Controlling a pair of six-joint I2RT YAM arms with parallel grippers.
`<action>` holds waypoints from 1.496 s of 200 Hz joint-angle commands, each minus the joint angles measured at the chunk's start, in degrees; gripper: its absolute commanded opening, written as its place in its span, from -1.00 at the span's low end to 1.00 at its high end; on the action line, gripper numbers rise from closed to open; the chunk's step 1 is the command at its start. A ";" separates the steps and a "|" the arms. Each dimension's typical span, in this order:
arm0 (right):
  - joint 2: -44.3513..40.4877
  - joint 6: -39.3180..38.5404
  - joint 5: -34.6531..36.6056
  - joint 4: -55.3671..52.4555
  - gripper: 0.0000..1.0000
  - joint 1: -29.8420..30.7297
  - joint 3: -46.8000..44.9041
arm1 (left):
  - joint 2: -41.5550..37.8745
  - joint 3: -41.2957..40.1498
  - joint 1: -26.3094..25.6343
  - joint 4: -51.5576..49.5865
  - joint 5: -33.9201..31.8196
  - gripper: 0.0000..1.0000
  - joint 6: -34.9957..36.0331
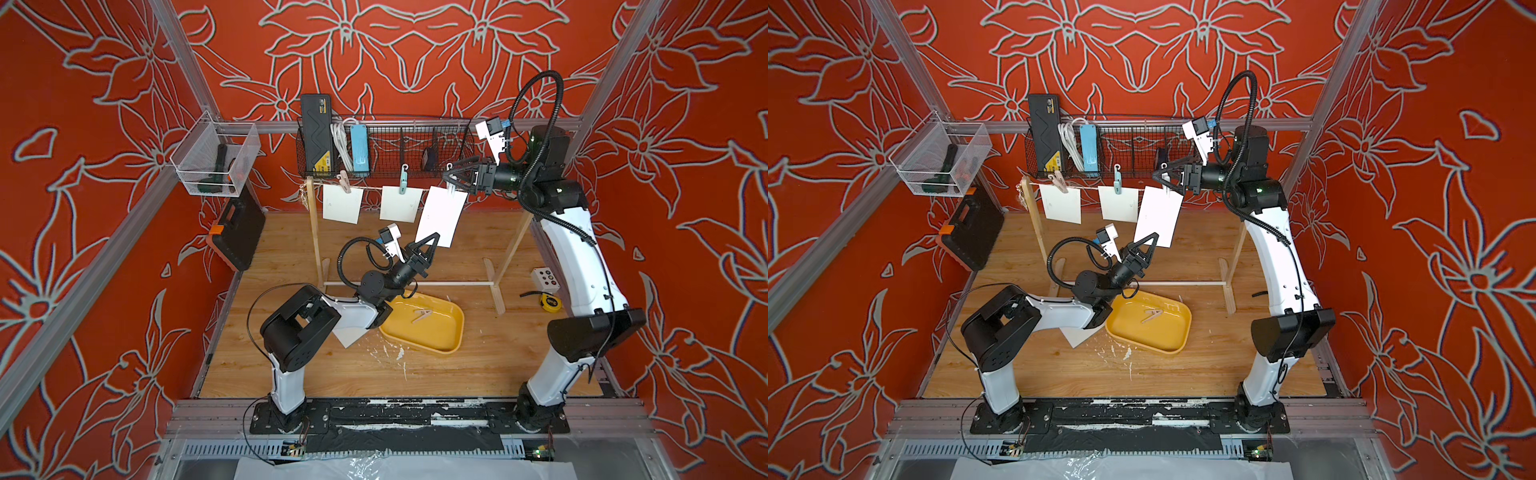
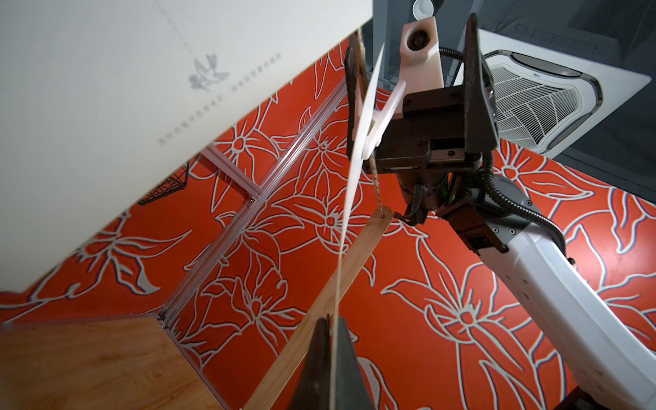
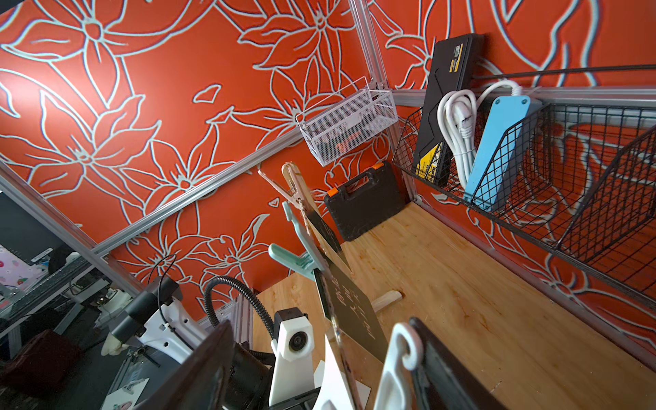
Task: Remove the postcards from the strings
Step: Remove the clamp from the clothesline.
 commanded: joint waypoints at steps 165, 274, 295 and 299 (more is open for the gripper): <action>-1.61 -3.82 -1.66 1.01 0.07 0.08 -2.04 | 0.79 1.62 0.43 11.66 1.94 -1.00 -2.76; -0.88 -1.86 -0.12 2.77 -0.44 0.29 -1.32 | 1.23 1.48 0.60 12.17 2.23 -1.00 -3.38; -1.08 -1.49 0.43 3.53 -0.47 0.37 -1.17 | 1.37 1.16 0.60 12.19 2.28 -1.00 -3.38; -1.08 -1.41 0.65 3.67 -0.47 0.37 -1.08 | 1.38 1.13 0.60 12.19 2.29 -1.00 -3.38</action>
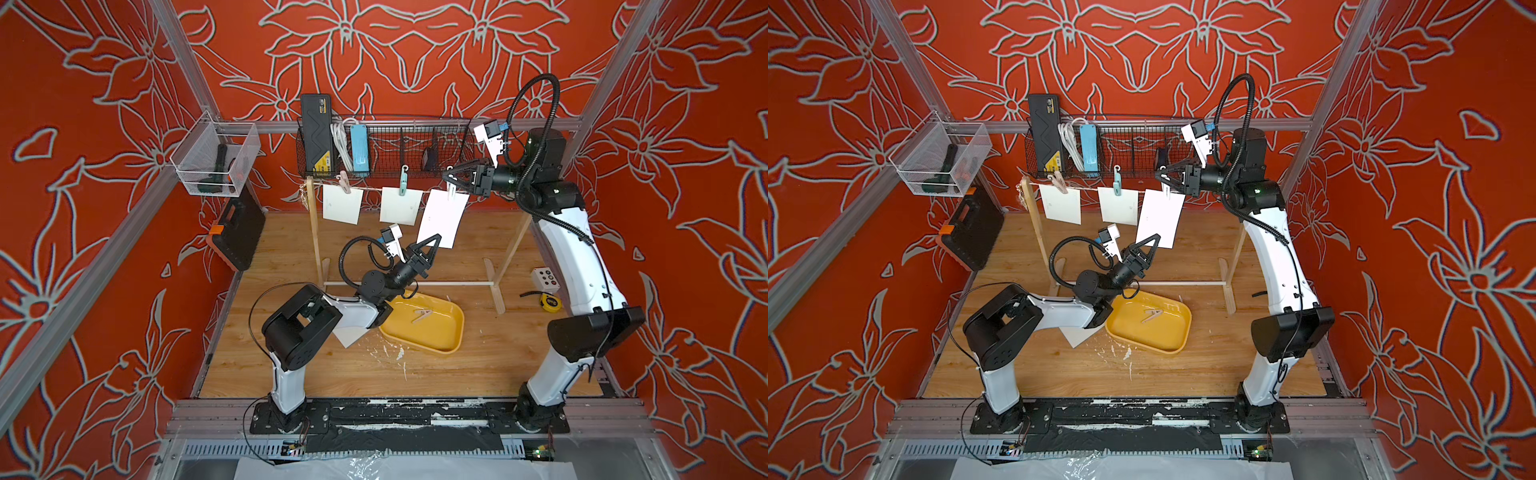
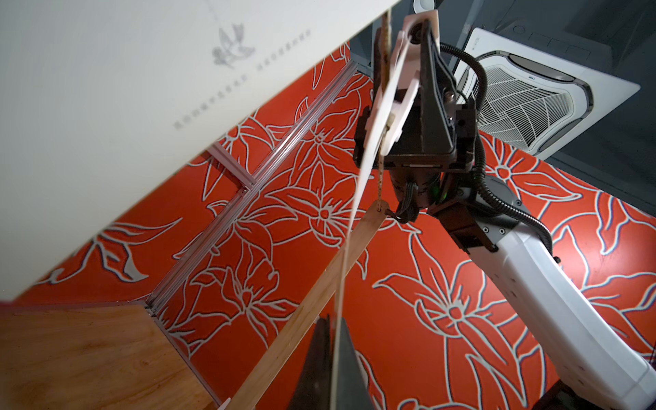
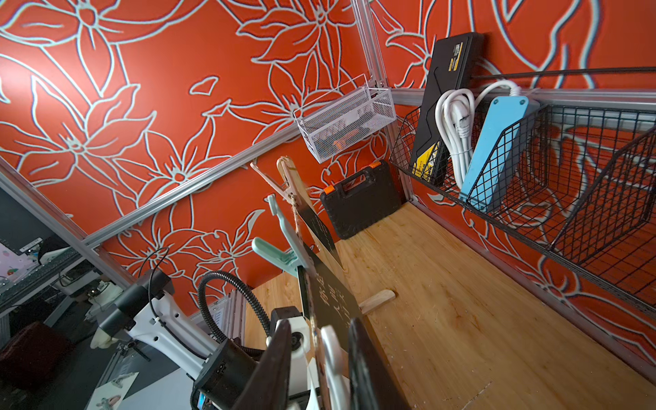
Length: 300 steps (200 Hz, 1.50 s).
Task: Remove the postcards from the strings
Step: Remove the clamp from the clothesline.
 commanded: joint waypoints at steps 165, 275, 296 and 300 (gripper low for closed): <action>-0.71 4.45 5.07 7.06 -0.48 0.48 3.03 | -2.28 -5.11 0.08 12.86 4.59 -1.00 -0.96; -0.34 4.13 6.15 6.06 -0.48 0.36 5.12 | -11.17 -21.49 -0.70 12.85 4.16 -1.00 -1.57; -0.60 4.13 6.49 6.01 -0.48 0.41 5.12 | -14.33 -26.24 -0.62 12.71 3.07 -1.00 -0.84; -0.73 4.12 6.52 6.00 -0.48 0.39 5.03 | -14.98 -27.10 -0.64 12.55 2.76 -1.00 -0.80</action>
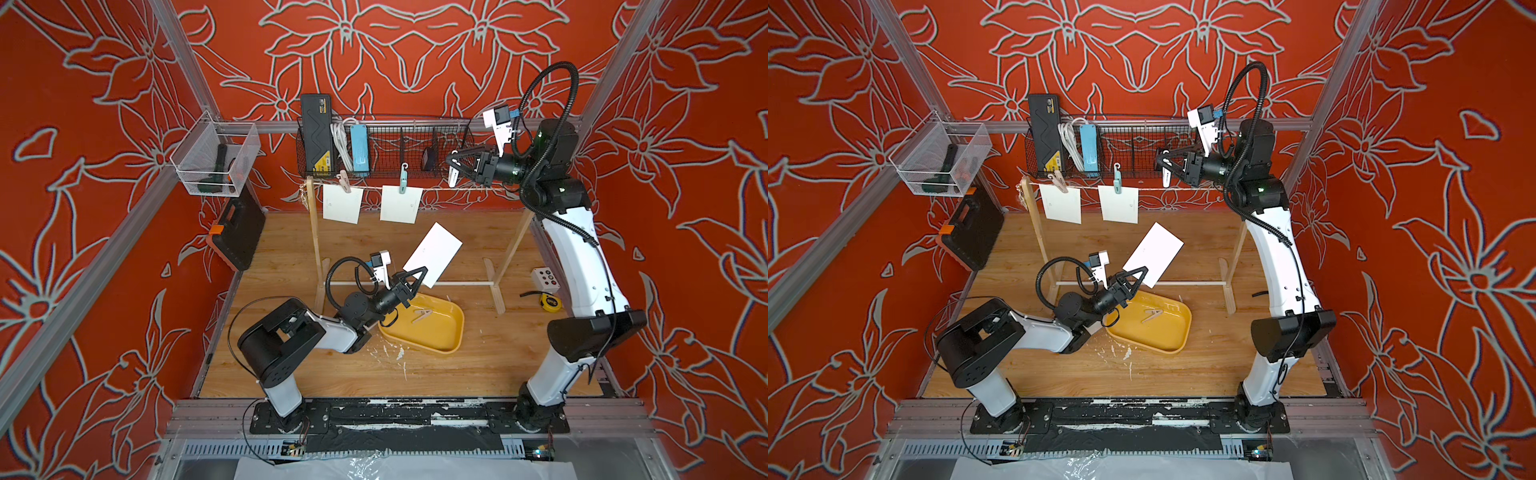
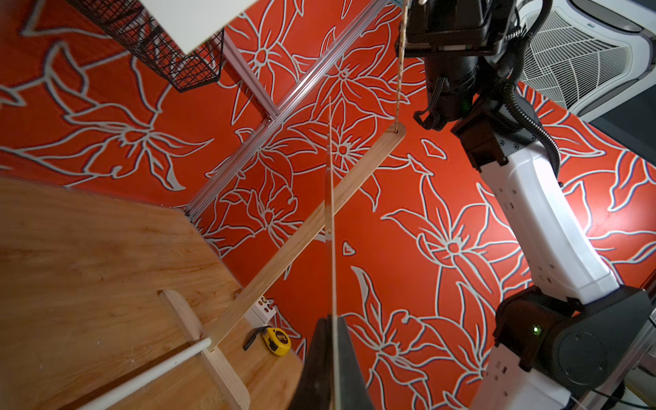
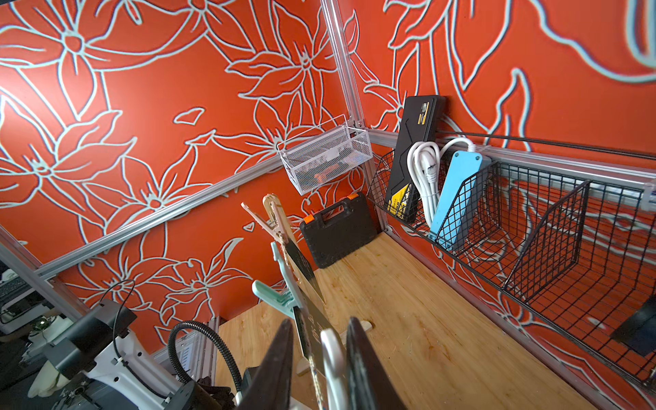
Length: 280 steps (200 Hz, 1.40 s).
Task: Remove the postcards from the strings
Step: Remove the clamp from the clothesline, then place the clamp in the storage box, then place the postcard on the postcard.
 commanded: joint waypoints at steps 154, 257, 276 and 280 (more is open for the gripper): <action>-13.57 3.84 -0.04 10.36 -0.48 0.52 -13.57 | -60.21 -26.27 4.54 -47.87 -20.21 -1.00 5.52; -28.66 -0.96 4.57 11.11 -0.48 6.58 -41.39 | -62.41 -29.83 9.84 -56.64 -30.65 -1.00 1.61; -30.92 -3.23 6.00 9.12 -0.48 7.79 -46.16 | -61.13 -30.36 11.68 -56.60 -29.94 -1.00 -0.37; -31.29 -3.59 6.24 8.78 -0.48 7.94 -46.99 | -60.93 -30.45 11.90 -56.83 -30.09 -1.00 -0.69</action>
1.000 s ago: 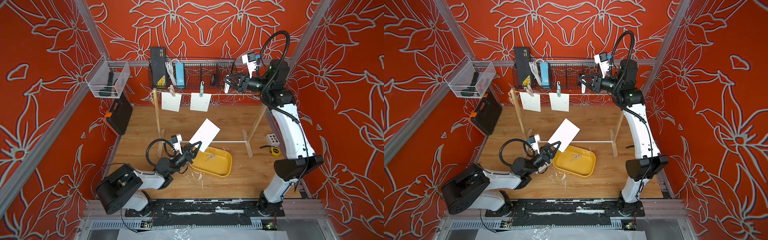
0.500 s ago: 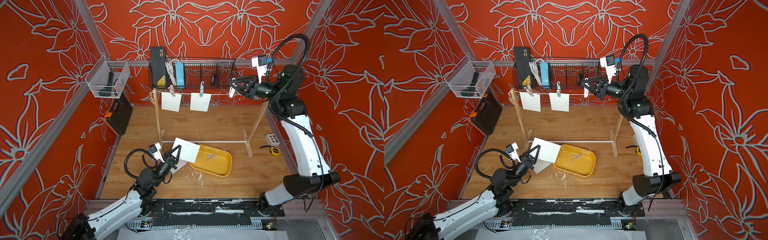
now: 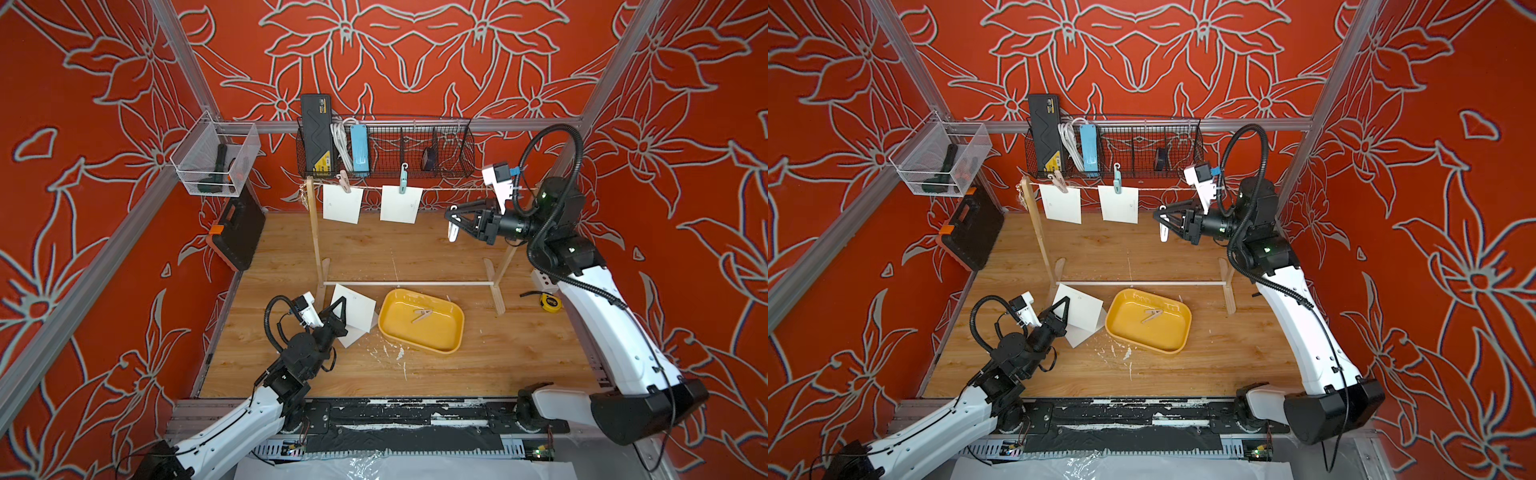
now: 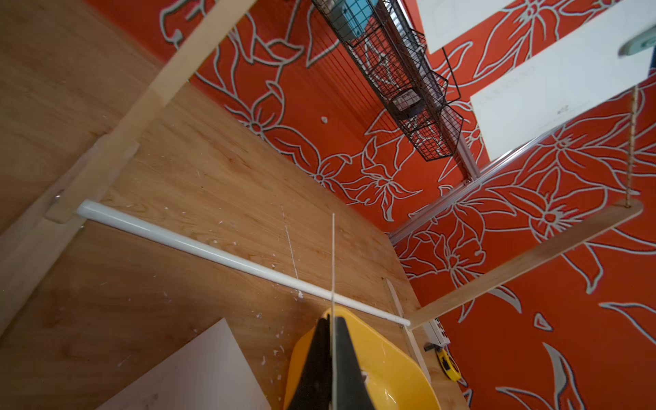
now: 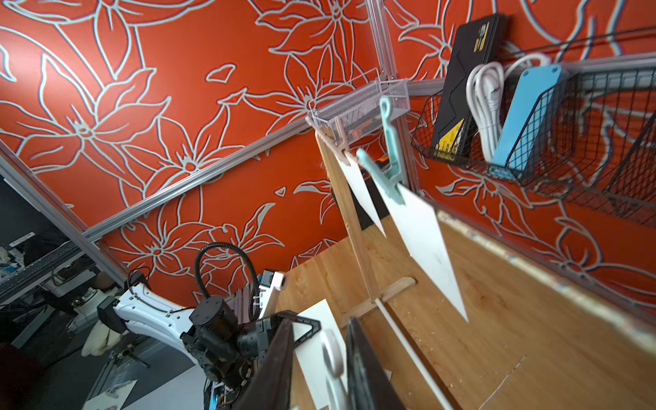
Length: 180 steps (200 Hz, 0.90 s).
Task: Remove the postcards from the strings
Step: Place the postcard on the postcard.
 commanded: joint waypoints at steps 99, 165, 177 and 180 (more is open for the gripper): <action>-7.13 -0.95 6.54 5.54 -0.49 4.50 -23.06 | 9.96 -3.47 2.41 0.44 -5.40 -1.00 -12.56; -5.54 -1.08 9.19 8.45 -0.50 5.73 -29.97 | 9.30 -2.17 2.52 -7.68 -6.93 -0.20 -15.35; -4.78 -1.38 9.68 9.12 -0.50 5.78 -31.13 | 7.86 -1.41 2.52 -10.49 -7.48 0.08 -15.45; -4.49 -1.47 9.79 9.27 -0.50 5.88 -31.41 | 7.52 -1.22 2.50 -11.14 -7.52 0.14 -15.38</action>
